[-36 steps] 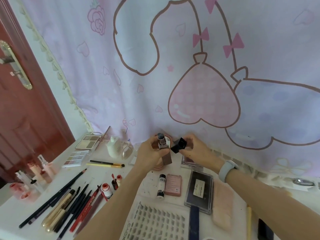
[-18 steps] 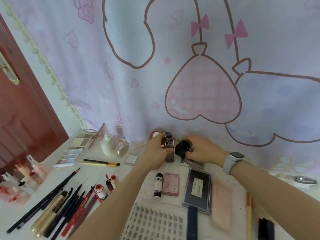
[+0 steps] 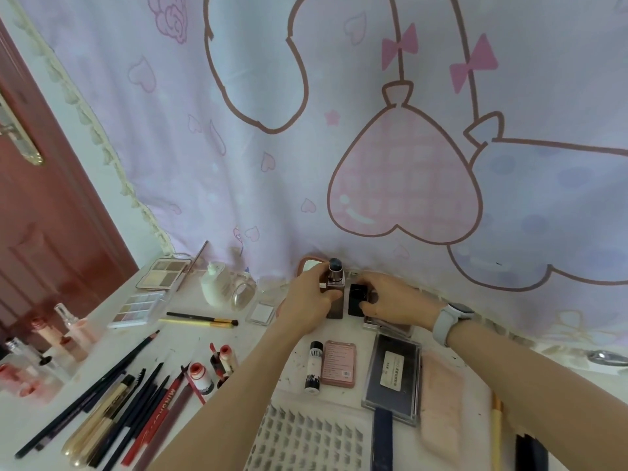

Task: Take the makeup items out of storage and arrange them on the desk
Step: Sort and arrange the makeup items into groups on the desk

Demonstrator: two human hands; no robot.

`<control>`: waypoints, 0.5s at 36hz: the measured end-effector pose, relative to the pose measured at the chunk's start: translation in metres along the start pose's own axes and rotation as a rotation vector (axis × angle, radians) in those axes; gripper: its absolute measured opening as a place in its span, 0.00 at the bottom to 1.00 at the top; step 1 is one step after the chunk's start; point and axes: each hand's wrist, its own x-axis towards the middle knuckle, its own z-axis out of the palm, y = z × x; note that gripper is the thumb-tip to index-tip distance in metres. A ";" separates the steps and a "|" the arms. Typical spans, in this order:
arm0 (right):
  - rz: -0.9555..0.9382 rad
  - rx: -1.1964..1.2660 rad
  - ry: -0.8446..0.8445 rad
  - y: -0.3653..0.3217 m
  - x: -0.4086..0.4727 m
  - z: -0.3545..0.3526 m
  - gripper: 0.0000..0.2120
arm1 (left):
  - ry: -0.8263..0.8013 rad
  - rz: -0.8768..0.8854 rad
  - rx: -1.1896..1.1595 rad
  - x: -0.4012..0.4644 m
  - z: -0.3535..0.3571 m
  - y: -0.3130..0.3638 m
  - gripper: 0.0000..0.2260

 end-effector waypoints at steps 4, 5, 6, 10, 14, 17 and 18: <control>-0.024 -0.054 0.005 0.008 -0.006 -0.003 0.17 | -0.024 0.006 -0.017 0.002 0.001 0.001 0.18; -0.024 -0.058 0.011 0.010 -0.008 -0.003 0.18 | -0.028 0.008 -0.020 0.002 0.001 0.002 0.18; -0.021 -0.058 0.018 0.011 -0.009 -0.004 0.18 | -0.030 0.011 -0.025 0.003 0.001 0.003 0.18; -0.014 -0.073 0.045 0.011 -0.009 -0.001 0.21 | 0.004 0.026 -0.029 0.003 0.003 0.005 0.18; 0.005 -0.073 0.056 0.010 -0.009 0.002 0.26 | 0.021 0.016 -0.048 -0.001 0.004 0.006 0.23; 0.026 -0.032 0.088 0.010 -0.015 0.003 0.28 | 0.053 -0.001 -0.018 -0.011 -0.001 0.009 0.25; 0.026 -0.035 0.139 0.010 -0.019 0.004 0.27 | 0.079 0.006 0.003 -0.017 -0.003 0.009 0.24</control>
